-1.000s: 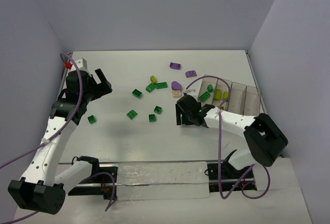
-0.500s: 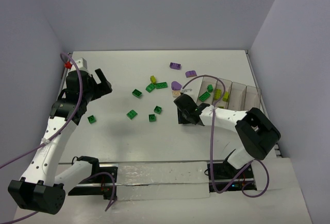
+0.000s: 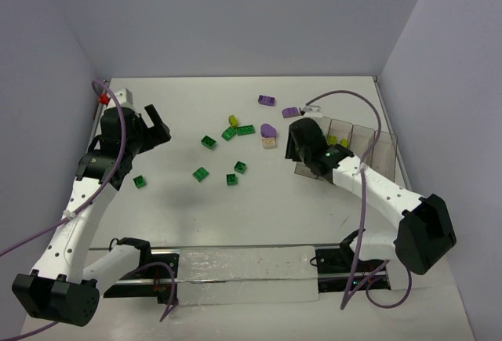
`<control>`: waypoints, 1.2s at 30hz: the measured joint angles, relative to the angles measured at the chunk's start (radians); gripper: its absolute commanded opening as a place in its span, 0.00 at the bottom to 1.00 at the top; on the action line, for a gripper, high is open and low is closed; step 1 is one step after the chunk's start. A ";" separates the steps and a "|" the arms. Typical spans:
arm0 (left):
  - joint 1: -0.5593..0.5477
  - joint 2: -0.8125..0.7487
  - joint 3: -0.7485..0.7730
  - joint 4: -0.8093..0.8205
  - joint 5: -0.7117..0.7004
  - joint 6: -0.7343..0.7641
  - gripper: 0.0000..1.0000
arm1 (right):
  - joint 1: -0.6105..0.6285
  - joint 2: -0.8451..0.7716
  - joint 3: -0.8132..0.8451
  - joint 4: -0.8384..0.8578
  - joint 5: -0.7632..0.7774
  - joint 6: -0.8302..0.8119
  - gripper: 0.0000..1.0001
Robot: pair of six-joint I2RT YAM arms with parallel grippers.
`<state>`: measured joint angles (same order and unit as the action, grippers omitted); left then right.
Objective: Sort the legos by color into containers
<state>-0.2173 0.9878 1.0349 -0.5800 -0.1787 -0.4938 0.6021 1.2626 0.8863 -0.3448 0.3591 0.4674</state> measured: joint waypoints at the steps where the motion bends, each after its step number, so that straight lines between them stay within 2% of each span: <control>1: 0.000 0.000 0.000 0.000 0.000 0.000 0.99 | -0.039 0.001 0.005 0.001 -0.001 -0.005 0.18; 7: 0.000 0.000 0.000 0.000 0.000 0.000 0.99 | -0.216 0.085 0.044 0.002 -0.006 -0.028 0.21; 10: 0.000 0.000 0.000 -0.001 -0.001 0.000 0.99 | -0.256 0.154 0.077 0.010 -0.013 -0.040 0.28; 11: 0.000 0.000 0.000 -0.001 -0.001 0.000 0.99 | -0.266 0.176 0.087 0.015 -0.015 -0.042 0.32; 13: 0.000 0.000 0.000 -0.001 -0.001 0.000 0.99 | -0.278 0.212 0.102 0.021 -0.018 -0.045 0.53; 16: 0.000 0.000 0.000 -0.001 -0.002 0.001 0.99 | -0.287 0.246 0.118 0.023 -0.017 -0.052 0.74; 19: 0.000 0.000 0.000 -0.001 -0.007 0.001 0.99 | -0.288 0.252 0.129 0.022 -0.015 -0.057 0.76; 28: 0.000 0.004 0.000 -0.001 -0.008 0.000 0.99 | -0.256 0.163 0.136 0.015 -0.016 -0.075 0.70; 32: 0.000 0.009 0.000 -0.001 -0.008 0.000 0.99 | -0.121 0.097 0.140 0.017 -0.015 -0.084 0.70; 36: -0.002 0.010 0.000 -0.001 -0.008 0.000 0.99 | 0.040 0.115 0.160 0.020 -0.039 -0.082 0.75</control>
<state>-0.2190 0.9974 1.0351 -0.5807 -0.1864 -0.4938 0.6416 1.3776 1.0464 -0.3247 0.3199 0.3853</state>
